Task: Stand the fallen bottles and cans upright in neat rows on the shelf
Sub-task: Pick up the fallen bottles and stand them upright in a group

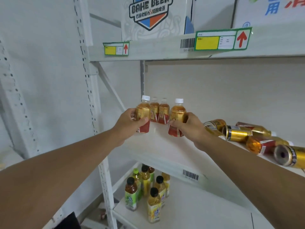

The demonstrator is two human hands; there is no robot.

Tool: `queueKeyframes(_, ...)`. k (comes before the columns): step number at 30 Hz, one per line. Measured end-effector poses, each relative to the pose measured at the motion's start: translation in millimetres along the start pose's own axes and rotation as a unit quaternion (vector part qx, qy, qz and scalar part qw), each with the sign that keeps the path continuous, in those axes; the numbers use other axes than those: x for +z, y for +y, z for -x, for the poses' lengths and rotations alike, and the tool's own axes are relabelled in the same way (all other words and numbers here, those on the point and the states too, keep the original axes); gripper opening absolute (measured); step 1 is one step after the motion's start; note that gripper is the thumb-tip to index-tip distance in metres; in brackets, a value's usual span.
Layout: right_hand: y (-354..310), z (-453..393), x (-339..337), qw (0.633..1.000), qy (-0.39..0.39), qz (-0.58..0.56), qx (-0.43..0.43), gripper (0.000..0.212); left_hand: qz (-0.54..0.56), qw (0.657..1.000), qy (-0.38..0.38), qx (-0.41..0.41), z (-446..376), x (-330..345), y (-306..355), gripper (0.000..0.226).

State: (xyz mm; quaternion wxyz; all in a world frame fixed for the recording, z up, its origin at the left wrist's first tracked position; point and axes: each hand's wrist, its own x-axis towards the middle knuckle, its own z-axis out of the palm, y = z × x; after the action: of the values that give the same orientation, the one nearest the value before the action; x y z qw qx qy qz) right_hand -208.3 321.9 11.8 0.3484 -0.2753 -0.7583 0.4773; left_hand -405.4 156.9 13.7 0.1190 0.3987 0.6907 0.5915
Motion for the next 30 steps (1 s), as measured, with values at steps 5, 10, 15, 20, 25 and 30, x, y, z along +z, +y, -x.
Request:
queueKeyframes(5,12,-27,17,1.000,-0.010,-0.015,0.008,0.034,0.009,1.000,-0.006,-0.011,-32,4,-8,0.045)
queueKeyframes(10,21,-52,40,1.000,-0.015,-0.015,-0.006,0.020,0.028,0.998,-0.047,-0.009,-69,5,-30,0.039)
queueKeyframes(15,25,-72,68,1.000,0.019,0.009,0.018,0.029,0.027,0.996,-0.085,-0.013,-108,5,-57,0.035)
queueKeyframes(20,31,-87,94,0.997,0.064,0.031,0.028,0.018,0.032,0.992,-0.122,-0.012,-139,8,-78,0.042)
queueKeyframes(25,40,-96,113,0.993,0.063,0.100,0.008,0.023,0.020,0.987,-0.157,-0.001,-151,12,-94,0.047)
queueKeyframes(30,42,-103,119,0.992,0.036,0.110,0.044,0.037,-0.013,0.979,-0.197,0.059,-162,15,-101,0.051)
